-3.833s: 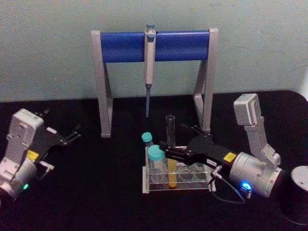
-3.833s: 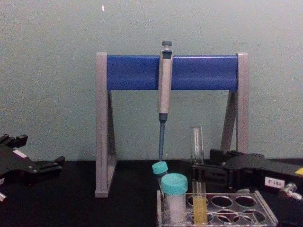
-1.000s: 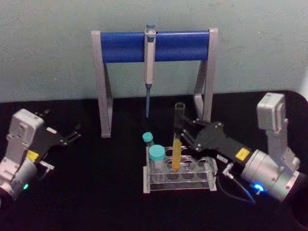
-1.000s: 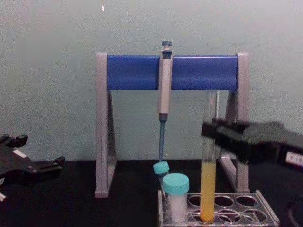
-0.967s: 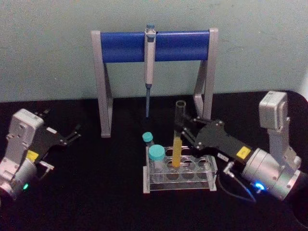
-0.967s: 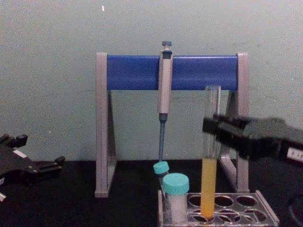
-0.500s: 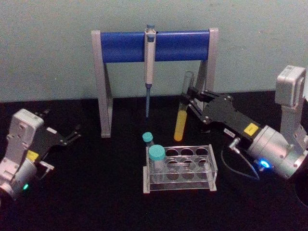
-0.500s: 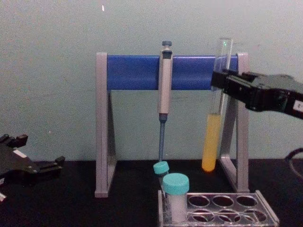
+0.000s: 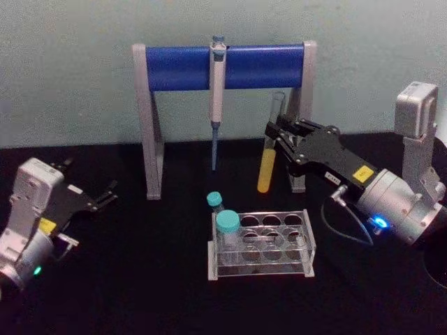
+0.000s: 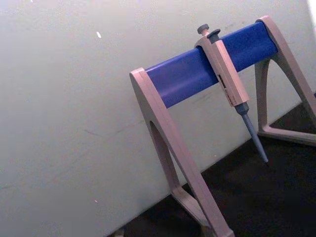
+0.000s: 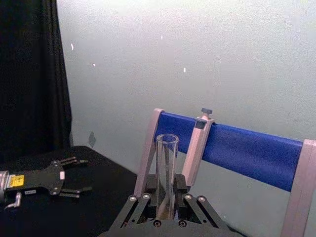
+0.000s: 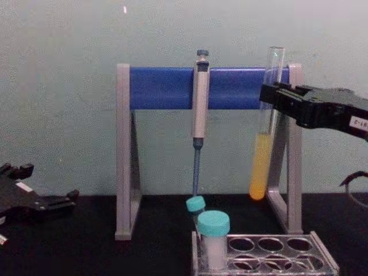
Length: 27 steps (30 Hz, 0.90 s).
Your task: Pick up the test tube from the test tube rack, shake it, then place it back into the test tube rack.
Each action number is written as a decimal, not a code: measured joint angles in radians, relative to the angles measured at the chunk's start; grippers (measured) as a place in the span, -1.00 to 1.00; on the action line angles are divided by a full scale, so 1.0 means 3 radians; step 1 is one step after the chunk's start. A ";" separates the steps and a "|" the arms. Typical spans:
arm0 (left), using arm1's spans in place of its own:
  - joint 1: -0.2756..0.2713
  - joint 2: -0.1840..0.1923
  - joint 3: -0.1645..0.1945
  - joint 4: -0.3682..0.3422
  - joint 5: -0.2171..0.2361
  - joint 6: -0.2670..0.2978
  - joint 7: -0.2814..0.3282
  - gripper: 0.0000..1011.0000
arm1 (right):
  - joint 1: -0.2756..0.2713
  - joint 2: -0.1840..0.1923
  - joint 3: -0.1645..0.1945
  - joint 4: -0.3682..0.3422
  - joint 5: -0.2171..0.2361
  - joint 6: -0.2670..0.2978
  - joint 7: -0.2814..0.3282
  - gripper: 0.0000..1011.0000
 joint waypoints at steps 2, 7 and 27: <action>0.0000 0.0000 0.0000 0.0000 0.0000 0.0000 0.0000 0.98 | 0.0007 -0.0002 0.0000 0.0009 -0.0004 0.0000 0.0000 -0.55; 0.0000 0.0000 0.0000 0.0000 0.0000 0.0000 0.0000 0.98 | -0.0008 0.0012 0.0024 0.0003 -0.0020 0.0007 -0.0028 -0.56; 0.0000 0.0000 0.0000 0.0000 0.0000 0.0000 0.0000 0.98 | -0.0508 0.0262 0.0186 -0.0473 0.0101 0.0206 -0.0037 -0.56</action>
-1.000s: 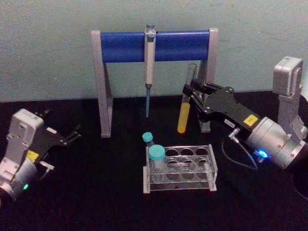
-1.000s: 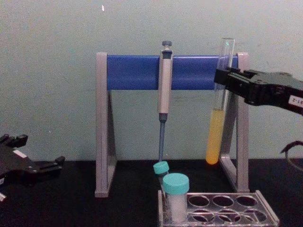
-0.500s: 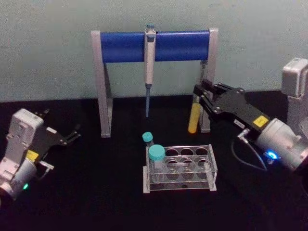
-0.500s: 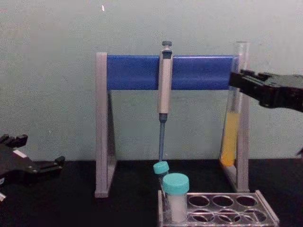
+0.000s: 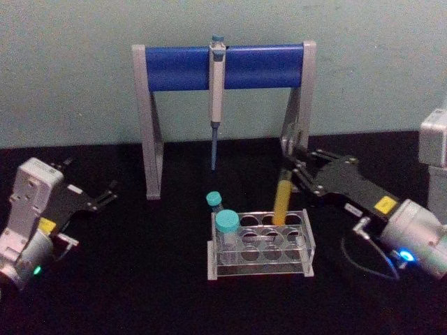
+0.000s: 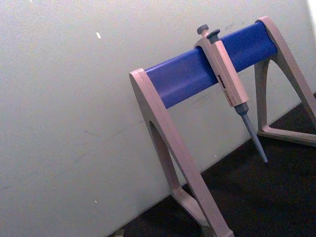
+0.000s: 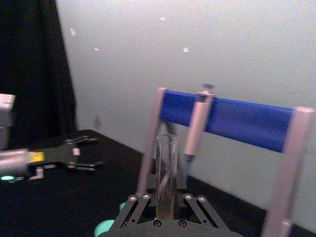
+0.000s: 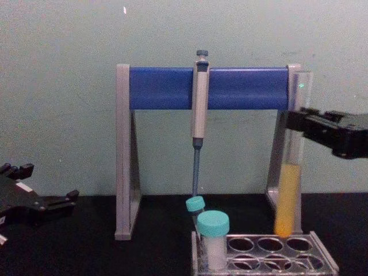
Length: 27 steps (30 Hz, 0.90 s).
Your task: Pick up the test tube from the test tube rack, shake it, then place it back into the test tube rack.
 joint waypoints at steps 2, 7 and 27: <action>0.0000 0.0000 0.0000 0.0000 0.0000 0.0000 0.0000 0.98 | 0.0026 -0.0016 -0.0038 0.0011 0.0022 0.0000 0.0039 -0.55; 0.0000 0.0000 0.0000 0.0000 0.0000 0.0000 0.0000 0.98 | 0.0189 -0.0105 -0.0170 0.0153 0.0052 -0.0023 0.0120 -0.56; 0.0000 0.0000 0.0000 0.0000 0.0000 0.0000 0.0000 0.98 | 0.0512 -0.0217 -0.0198 0.0510 -0.0067 -0.0129 0.0016 -0.56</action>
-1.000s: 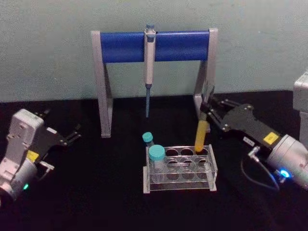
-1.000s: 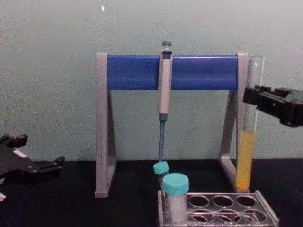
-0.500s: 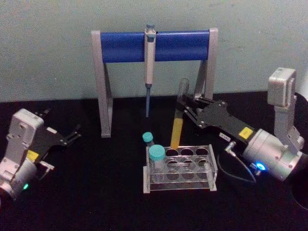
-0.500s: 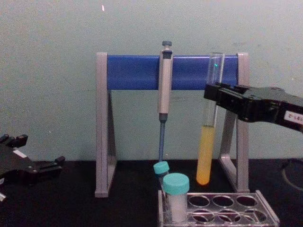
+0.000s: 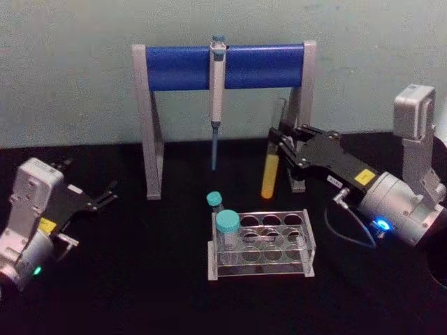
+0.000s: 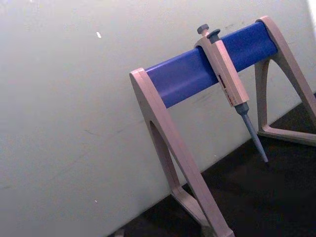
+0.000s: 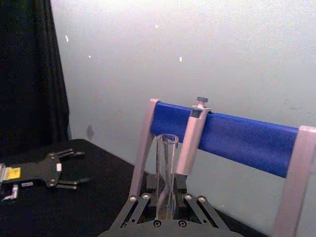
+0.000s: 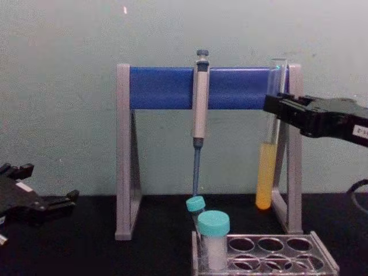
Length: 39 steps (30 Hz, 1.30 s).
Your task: Pick up the test tube from the test tube rack, shake it, then place it back into the test tube rack.
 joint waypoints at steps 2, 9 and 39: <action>0.0000 0.0000 0.0000 0.0000 0.0000 0.0000 0.0000 0.98 | -0.0013 0.0013 0.0017 -0.0011 -0.0010 0.0001 -0.0013 -0.55; 0.0000 0.0000 0.0000 0.0000 0.0000 0.0000 0.0000 0.98 | -0.0109 0.0087 0.0090 -0.0122 -0.0038 0.0031 -0.0065 -0.55; 0.0000 0.0000 0.0000 0.0000 0.0000 0.0000 0.0000 0.98 | -0.0124 0.0020 -0.0095 -0.0184 0.0046 -0.0015 0.0044 -0.56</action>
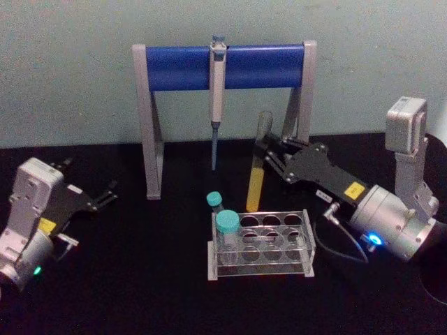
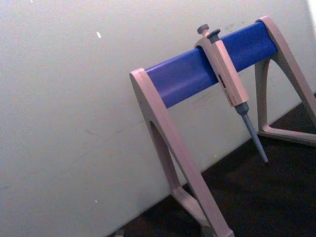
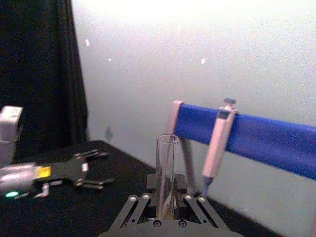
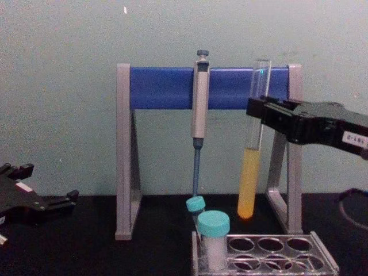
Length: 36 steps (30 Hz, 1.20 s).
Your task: Pick up the test tube from the test tube rack, shake it, then place it back into the test tube rack.
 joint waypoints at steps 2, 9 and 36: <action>0.0000 0.0000 0.0000 0.0000 0.0000 0.0000 0.0000 0.98 | 0.0036 -0.0042 0.0005 0.0063 -0.0037 -0.0061 -0.0029 -0.55; 0.0000 0.0000 0.0000 0.0000 0.0000 0.0000 0.0000 0.98 | 0.0087 -0.0099 0.0042 0.0158 -0.0115 -0.0119 -0.0088 -0.56; 0.0000 0.0000 0.0000 0.0000 0.0000 0.0000 0.0000 0.98 | -0.0299 0.0229 0.0263 -0.0367 -0.0174 0.0268 -0.0082 -0.56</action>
